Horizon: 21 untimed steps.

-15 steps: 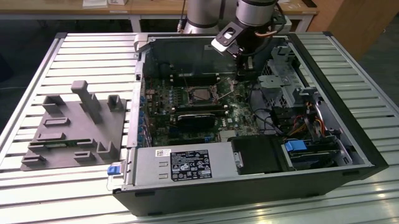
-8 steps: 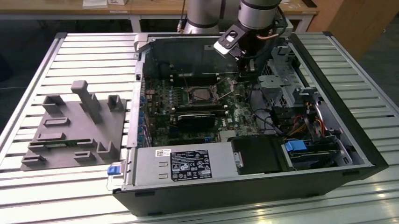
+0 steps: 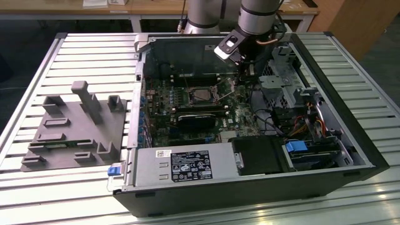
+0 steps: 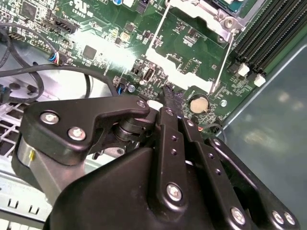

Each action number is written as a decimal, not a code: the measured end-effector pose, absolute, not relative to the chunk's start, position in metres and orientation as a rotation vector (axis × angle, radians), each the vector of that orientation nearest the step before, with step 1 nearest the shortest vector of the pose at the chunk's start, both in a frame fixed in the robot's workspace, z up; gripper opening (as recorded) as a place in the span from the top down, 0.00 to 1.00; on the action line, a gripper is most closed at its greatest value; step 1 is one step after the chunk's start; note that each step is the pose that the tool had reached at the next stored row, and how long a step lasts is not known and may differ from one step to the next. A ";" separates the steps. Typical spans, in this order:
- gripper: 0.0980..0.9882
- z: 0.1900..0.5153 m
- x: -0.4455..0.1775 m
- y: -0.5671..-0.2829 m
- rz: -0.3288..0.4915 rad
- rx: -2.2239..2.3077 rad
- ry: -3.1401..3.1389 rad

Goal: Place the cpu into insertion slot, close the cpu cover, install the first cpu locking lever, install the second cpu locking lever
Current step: 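Close the cpu cover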

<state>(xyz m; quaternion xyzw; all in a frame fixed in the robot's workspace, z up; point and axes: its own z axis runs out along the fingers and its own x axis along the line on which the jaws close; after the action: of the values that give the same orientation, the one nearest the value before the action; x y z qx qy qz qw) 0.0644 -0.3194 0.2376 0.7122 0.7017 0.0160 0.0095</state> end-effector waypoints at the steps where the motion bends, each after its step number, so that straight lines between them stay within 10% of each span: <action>1: 1.00 0.237 0.064 -0.319 0.050 2.224 2.191; 21: 1.00 0.235 0.066 -0.319 -0.075 2.280 2.245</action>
<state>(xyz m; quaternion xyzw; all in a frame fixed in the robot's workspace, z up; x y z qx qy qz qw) 0.0664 -0.3194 0.2350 0.7120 0.7012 -0.0234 -0.0293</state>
